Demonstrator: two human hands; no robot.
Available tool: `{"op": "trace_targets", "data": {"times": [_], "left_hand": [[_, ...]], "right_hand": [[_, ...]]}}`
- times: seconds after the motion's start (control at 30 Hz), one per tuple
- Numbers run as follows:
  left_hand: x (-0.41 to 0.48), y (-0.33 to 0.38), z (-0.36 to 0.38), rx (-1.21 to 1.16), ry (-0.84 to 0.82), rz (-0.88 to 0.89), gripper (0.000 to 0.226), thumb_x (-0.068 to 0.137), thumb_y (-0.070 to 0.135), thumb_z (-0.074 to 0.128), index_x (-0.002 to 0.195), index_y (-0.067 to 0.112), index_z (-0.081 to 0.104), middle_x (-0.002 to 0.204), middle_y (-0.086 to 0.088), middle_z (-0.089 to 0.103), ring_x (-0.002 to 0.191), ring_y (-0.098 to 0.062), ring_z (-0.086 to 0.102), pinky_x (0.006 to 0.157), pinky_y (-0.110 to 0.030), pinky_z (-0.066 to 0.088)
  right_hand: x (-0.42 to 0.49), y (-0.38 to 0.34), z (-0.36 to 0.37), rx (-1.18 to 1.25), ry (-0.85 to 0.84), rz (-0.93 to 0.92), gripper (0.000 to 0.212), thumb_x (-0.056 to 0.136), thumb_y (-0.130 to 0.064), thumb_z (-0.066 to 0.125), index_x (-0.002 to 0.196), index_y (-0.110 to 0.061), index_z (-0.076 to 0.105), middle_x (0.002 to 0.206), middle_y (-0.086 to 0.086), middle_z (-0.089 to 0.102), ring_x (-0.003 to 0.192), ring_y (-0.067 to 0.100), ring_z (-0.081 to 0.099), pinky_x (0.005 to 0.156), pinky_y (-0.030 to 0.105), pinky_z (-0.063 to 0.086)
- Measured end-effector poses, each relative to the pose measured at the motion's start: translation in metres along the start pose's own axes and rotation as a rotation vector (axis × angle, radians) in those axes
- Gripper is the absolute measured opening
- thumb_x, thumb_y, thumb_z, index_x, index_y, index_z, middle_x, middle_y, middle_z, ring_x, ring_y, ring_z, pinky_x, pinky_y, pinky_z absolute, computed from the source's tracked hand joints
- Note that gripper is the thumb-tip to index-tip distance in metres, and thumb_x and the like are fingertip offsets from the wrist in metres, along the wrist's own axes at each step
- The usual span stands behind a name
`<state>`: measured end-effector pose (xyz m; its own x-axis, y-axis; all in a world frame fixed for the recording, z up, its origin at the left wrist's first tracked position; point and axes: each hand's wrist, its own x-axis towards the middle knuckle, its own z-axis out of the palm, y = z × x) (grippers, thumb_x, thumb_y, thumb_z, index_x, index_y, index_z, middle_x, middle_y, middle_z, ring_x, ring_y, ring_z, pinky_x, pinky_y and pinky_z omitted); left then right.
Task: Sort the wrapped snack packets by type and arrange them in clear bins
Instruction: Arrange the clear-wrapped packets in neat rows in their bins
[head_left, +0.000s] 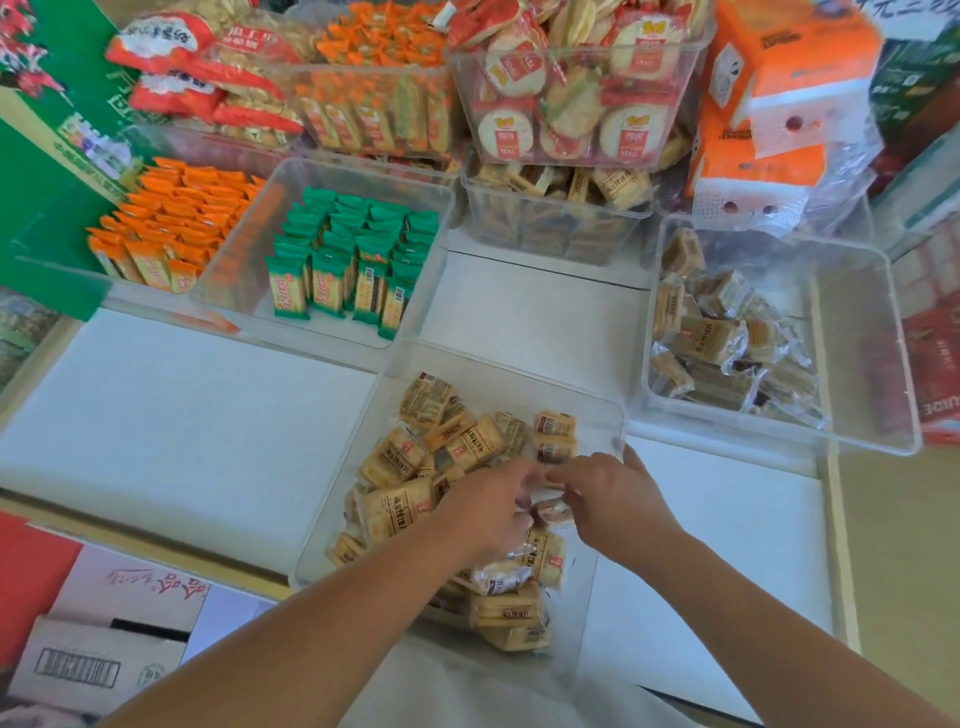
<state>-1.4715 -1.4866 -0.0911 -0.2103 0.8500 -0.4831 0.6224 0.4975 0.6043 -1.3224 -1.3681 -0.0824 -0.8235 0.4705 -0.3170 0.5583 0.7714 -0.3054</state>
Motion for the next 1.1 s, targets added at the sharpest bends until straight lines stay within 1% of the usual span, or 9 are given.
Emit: {"op": "trace_targets", "data": {"times": [0.07, 0.23, 0.4, 0.53, 0.63, 0.73, 0.87, 0.97, 1.1], "left_hand": [[0.0, -0.007, -0.004, -0.022, -0.089, -0.06, 0.028, 0.098, 0.025, 0.063, 0.123, 0.025, 0.052, 0.114, 0.008, 0.066, 0.098, -0.014, 0.063, 0.085, -0.03, 0.053], [0.002, -0.008, -0.018, -0.022, -0.3, -0.107, 0.036, 0.103, 0.026, 0.052, 0.139, 0.024, 0.057, 0.141, 0.002, 0.056, 0.123, -0.017, 0.055, 0.104, -0.03, 0.046], [-0.005, -0.01, -0.017, 0.05, -0.29, -0.051, 0.026, 0.103, 0.027, 0.045, 0.115, 0.023, 0.068, 0.127, 0.002, 0.065, 0.103, -0.016, 0.059, 0.082, -0.03, 0.046], [-0.016, -0.015, -0.029, 0.147, -0.305, 0.008, 0.037, 0.104, 0.043, 0.048, 0.098, 0.012, 0.069, 0.095, -0.007, 0.069, 0.078, -0.019, 0.06, 0.069, -0.034, 0.048], [-0.017, -0.016, -0.044, 0.198, -0.377, 0.032, 0.042, 0.098, 0.054, 0.054, 0.096, 0.015, 0.07, 0.093, -0.005, 0.069, 0.078, -0.019, 0.062, 0.069, -0.033, 0.049], [-0.011, -0.005, -0.052, 0.264, -0.424, 0.007, 0.053, 0.096, 0.063, 0.054, 0.089, 0.011, 0.064, 0.085, -0.005, 0.062, 0.077, -0.023, 0.059, 0.062, -0.032, 0.04], [-0.001, 0.002, -0.04, 0.173, -0.432, 0.019, 0.03, 0.096, 0.043, 0.064, 0.092, 0.013, 0.066, 0.095, -0.004, 0.068, 0.089, -0.024, 0.064, 0.061, -0.026, 0.039], [0.0, -0.015, -0.032, -0.096, -0.429, -0.027, 0.023, 0.089, 0.026, 0.074, 0.109, 0.023, 0.064, 0.106, 0.01, 0.062, 0.102, -0.014, 0.062, 0.086, -0.029, 0.051], [-0.012, -0.034, -0.026, -0.299, -0.382, 0.02, 0.034, 0.09, 0.022, 0.076, 0.121, 0.035, 0.067, 0.109, 0.017, 0.07, 0.104, -0.005, 0.066, 0.1, -0.035, 0.054]], "right_hand": [[-0.004, 0.005, 0.008, -0.015, 0.064, -0.003, 0.017, 0.083, -0.024, 0.071, 0.094, -0.037, 0.073, 0.089, -0.014, 0.067, 0.094, 0.016, 0.062, 0.105, 0.052, 0.044], [0.003, -0.008, -0.001, -0.072, -0.111, 0.018, 0.047, 0.088, -0.043, 0.057, 0.135, -0.045, 0.054, 0.123, -0.016, 0.064, 0.12, 0.015, 0.052, 0.112, 0.038, 0.035], [0.006, -0.009, -0.006, -0.229, -0.191, 0.01, 0.042, 0.093, -0.043, 0.06, 0.135, -0.044, 0.054, 0.125, -0.014, 0.062, 0.123, 0.017, 0.051, 0.107, 0.037, 0.038], [0.005, -0.013, 0.006, -0.176, -0.073, 0.102, 0.026, 0.091, -0.043, 0.062, 0.117, -0.045, 0.068, 0.11, -0.013, 0.068, 0.11, 0.016, 0.059, 0.104, 0.039, 0.041], [0.008, -0.021, 0.015, -0.162, 0.023, 0.186, 0.02, 0.075, -0.042, 0.081, 0.094, -0.046, 0.076, 0.087, -0.012, 0.071, 0.089, 0.018, 0.065, 0.092, 0.043, 0.051], [0.01, -0.03, 0.016, -0.043, 0.087, 0.254, 0.018, 0.08, -0.038, 0.079, 0.098, -0.038, 0.076, 0.098, -0.01, 0.069, 0.098, 0.022, 0.063, 0.094, 0.04, 0.047], [-0.005, -0.034, 0.018, 0.19, 0.351, 0.29, 0.023, 0.069, -0.018, 0.089, 0.086, -0.027, 0.076, 0.088, -0.008, 0.064, 0.079, 0.025, 0.063, 0.077, 0.035, 0.051], [-0.025, -0.034, 0.014, 0.289, 0.328, 0.211, 0.034, 0.075, -0.027, 0.088, 0.106, -0.031, 0.076, 0.1, -0.013, 0.072, 0.093, 0.016, 0.068, 0.099, 0.042, 0.049], [-0.035, -0.042, 0.012, 0.264, -0.008, 0.285, 0.053, 0.082, -0.055, 0.075, 0.13, -0.041, 0.063, 0.124, -0.021, 0.067, 0.124, 0.002, 0.056, 0.125, 0.046, 0.019]]}}
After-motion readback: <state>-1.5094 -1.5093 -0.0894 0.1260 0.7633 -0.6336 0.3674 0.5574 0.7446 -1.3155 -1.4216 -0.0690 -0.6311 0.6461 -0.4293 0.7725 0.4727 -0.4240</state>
